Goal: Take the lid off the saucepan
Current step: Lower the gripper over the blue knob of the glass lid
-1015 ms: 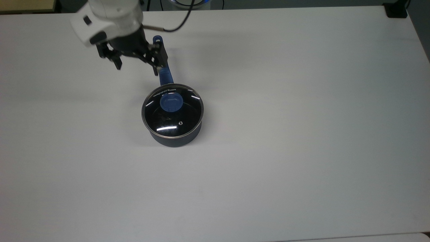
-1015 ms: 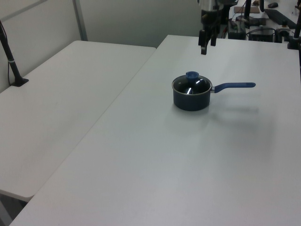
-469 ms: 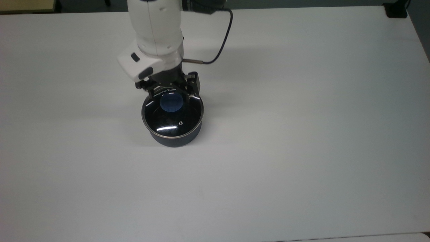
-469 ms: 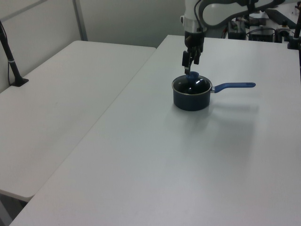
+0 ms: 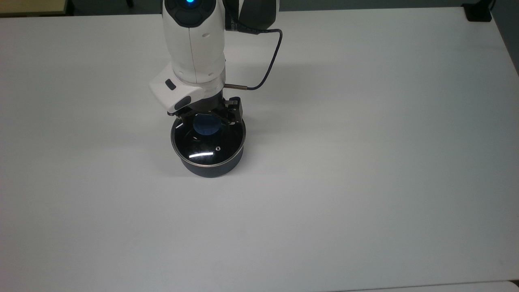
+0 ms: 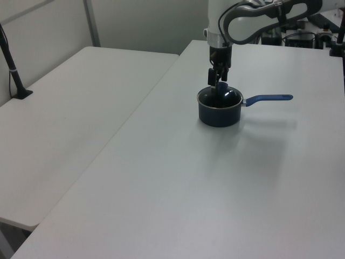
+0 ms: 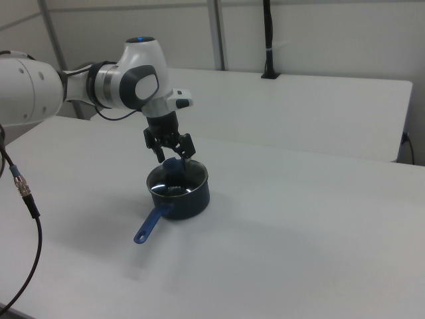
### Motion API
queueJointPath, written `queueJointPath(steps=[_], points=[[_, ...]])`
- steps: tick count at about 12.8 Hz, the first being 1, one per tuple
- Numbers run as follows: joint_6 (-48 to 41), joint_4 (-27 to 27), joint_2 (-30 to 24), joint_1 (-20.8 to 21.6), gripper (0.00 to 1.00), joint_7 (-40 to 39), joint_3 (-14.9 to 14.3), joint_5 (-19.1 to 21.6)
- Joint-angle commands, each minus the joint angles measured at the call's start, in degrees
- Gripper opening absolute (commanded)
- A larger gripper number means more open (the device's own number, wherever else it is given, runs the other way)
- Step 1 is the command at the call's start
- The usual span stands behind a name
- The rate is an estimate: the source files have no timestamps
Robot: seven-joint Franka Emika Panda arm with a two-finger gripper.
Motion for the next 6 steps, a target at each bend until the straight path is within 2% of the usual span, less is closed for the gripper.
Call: queueJointPath(steps=[1, 3, 5, 6], points=[[0.61, 0.57, 0.31, 1.0, 1.0, -1.13, -0.93, -0.72], [0.61, 0.57, 0.31, 1.18, 0.97, -0.52, -0.93, -0.72], [0.52, 0.57, 0.31, 1.71, 0.8, -0.43, -0.93, -0.72], [0.52, 0.57, 0.31, 1.71, 0.77, -0.34, -0.93, -0.72]])
